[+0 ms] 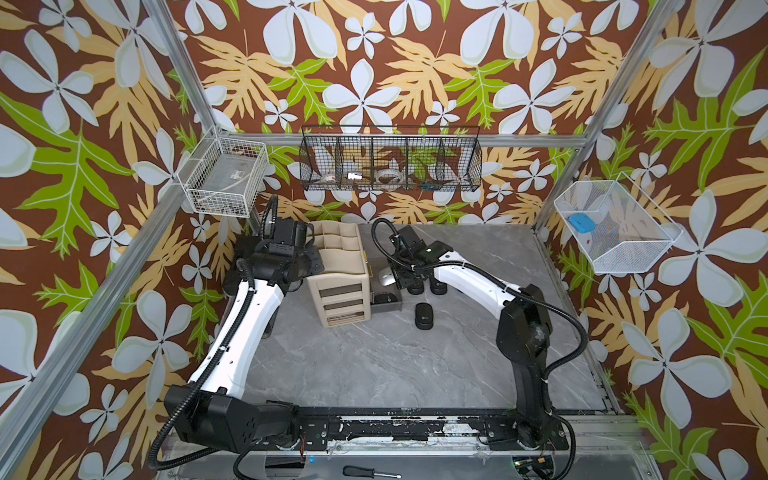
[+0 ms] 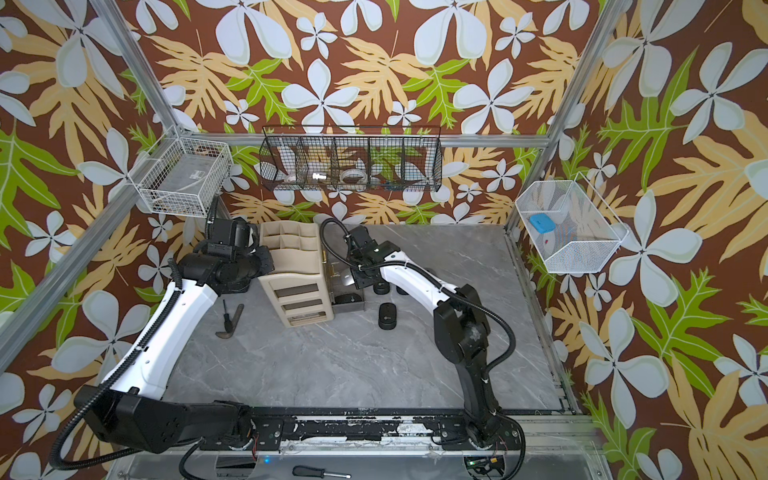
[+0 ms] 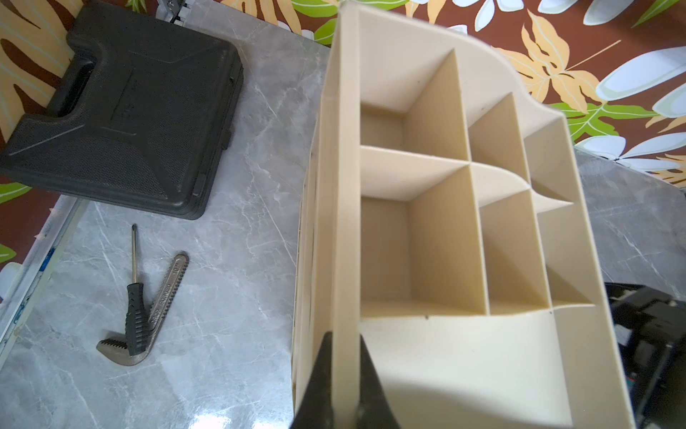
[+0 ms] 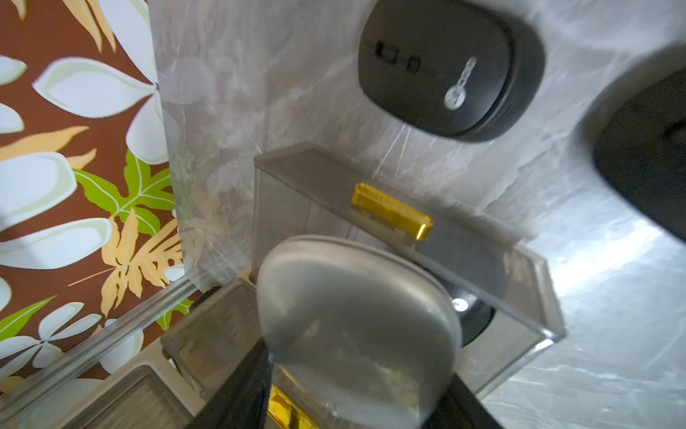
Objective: Take the mice out of the drawer
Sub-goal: Pick up the mouse from the drawer, then place the mouse at the center of the board.
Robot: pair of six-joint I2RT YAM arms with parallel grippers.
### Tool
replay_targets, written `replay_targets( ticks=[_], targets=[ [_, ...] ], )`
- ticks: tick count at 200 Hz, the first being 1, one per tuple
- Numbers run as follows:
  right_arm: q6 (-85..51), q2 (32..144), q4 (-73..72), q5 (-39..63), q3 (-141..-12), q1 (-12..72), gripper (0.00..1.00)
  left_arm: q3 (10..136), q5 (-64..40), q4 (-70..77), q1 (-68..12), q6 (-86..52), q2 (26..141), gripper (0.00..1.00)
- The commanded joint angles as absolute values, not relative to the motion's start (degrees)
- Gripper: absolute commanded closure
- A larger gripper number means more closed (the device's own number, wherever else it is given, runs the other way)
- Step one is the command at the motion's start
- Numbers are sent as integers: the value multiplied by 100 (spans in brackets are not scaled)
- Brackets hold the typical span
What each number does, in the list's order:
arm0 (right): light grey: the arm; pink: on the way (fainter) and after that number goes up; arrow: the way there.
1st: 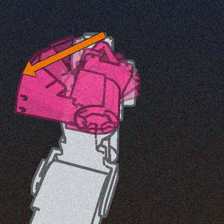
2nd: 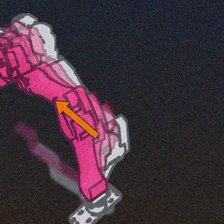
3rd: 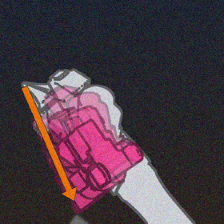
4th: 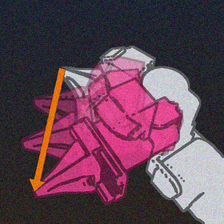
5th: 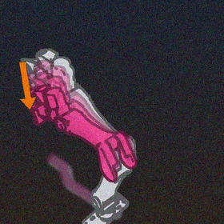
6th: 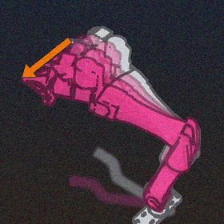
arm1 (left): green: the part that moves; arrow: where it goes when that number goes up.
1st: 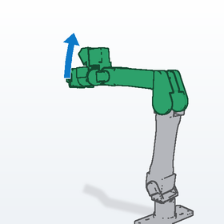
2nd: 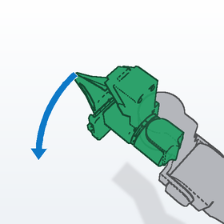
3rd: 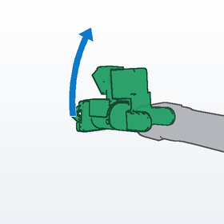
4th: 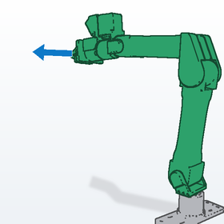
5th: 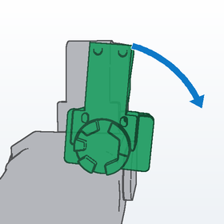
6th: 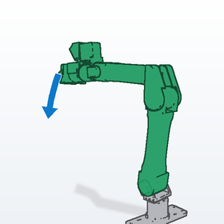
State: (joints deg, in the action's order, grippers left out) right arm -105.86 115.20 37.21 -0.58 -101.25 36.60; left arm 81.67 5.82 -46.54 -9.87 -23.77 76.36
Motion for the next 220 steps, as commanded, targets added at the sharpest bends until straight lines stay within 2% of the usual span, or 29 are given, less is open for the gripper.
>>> replay_targets(
  ticks=[1, 40, 77, 154, 165, 187, 205, 220],
  targets=[
    [-10252, 10962, 3576, -346, -9488, 3409, 40, 8204, 261, -4172, -990, -2358, 7561, 100],
    [-9884, 9786, 3179, -360, -7648, 2695, 39, 8066, 175, -4180, -985, -2251, 7488, 100],
    [-9806, 9338, 2541, -189, -6259, 2218, 39, 7998, 79, -4166, -988, -2219, 7452, 100],
    [-9912, 9865, 1989, 204, -5617, 2136, 39, 8015, 111, -4166, -983, -2164, 7450, 100],
    [-9962, 9793, 1995, 179, -5526, 2135, 35, 8024, 81, -4166, -986, -2167, 7470, 100],
    [-9955, 9612, 2124, 44, -5511, 2135, 19, 8042, 0, -4146, -991, -2195, 7490, 100],
    [-9822, 9585, 2356, 113, -5733, 2115, 13, 8075, 36, -4122, -989, -2215, 7502, 100],
    [-9731, 9417, 2530, 27, -5959, 2135, 12, 8112, 70, -4131, -987, -2229, 7506, 100]
  ],
)
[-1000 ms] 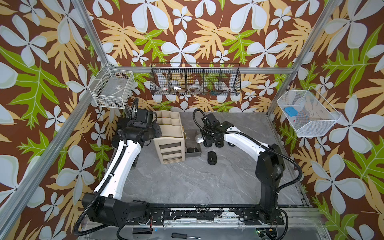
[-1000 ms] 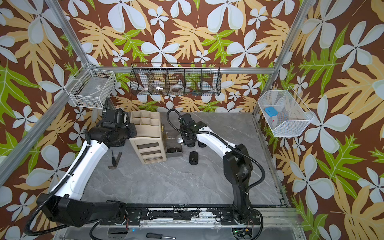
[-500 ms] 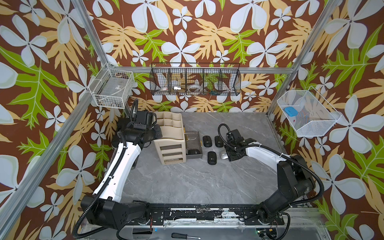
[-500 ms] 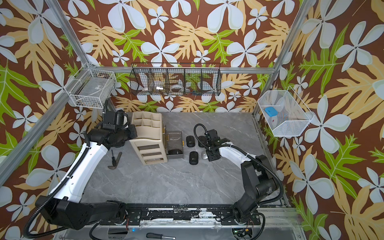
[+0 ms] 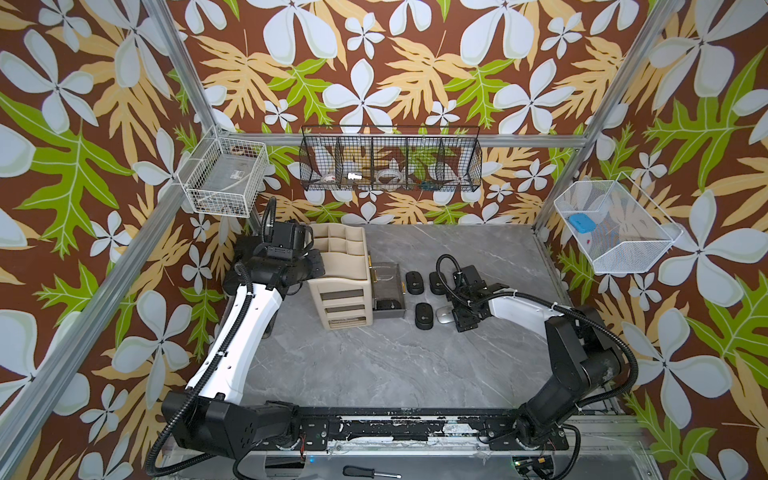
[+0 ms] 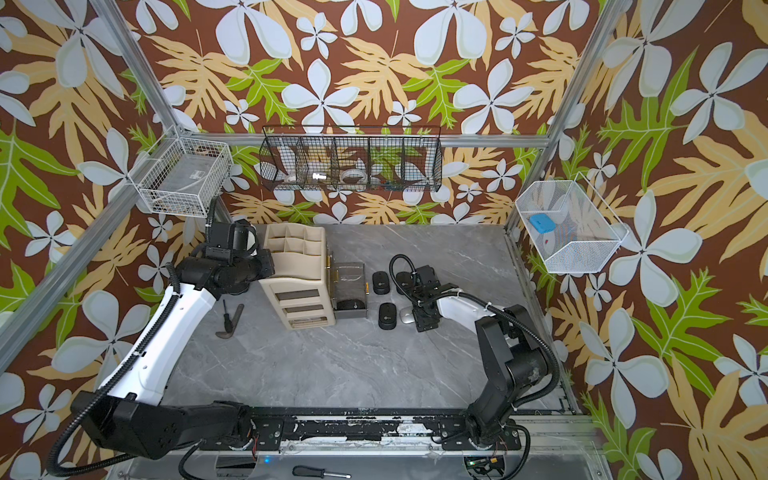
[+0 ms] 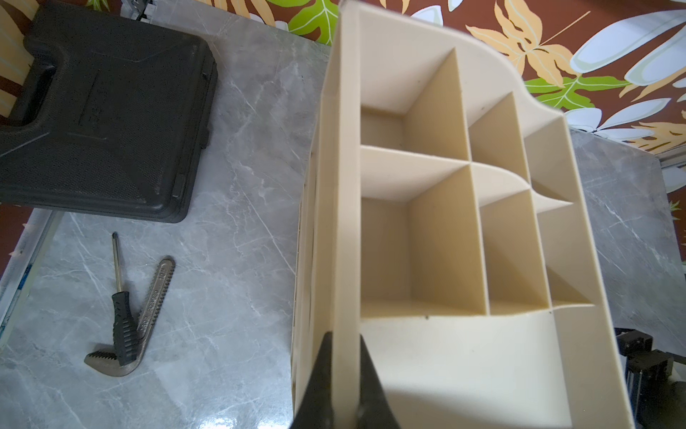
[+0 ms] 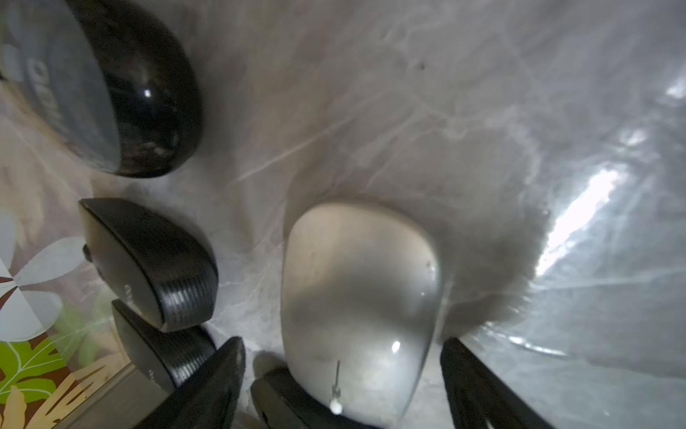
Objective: Take the mice out of the drawer
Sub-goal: Place the mouse at the center of the board.
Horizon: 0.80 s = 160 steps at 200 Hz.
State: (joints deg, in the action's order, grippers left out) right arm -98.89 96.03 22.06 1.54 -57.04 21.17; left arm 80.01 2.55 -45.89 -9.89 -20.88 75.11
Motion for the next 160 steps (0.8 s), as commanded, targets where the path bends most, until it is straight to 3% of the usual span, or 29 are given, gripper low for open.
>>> replay_targets(
  ticks=[1, 67, 119, 160],
  targets=[
    [-9726, 9402, 2540, 18, -5976, 2144, 12, 8112, 79, -4131, -985, -2230, 7506, 100],
    [-9456, 9724, 3263, 101, -8104, 3133, 14, 8089, 117, -4060, -990, -2360, 7506, 100],
    [-9727, 10758, 3358, 439, -9099, 3843, 25, 7972, 141, -3929, -986, -2399, 7501, 100],
    [-9942, 11162, 3421, 603, -9290, 3912, 27, 7939, 188, -3902, -992, -2417, 7484, 100]
  ],
)
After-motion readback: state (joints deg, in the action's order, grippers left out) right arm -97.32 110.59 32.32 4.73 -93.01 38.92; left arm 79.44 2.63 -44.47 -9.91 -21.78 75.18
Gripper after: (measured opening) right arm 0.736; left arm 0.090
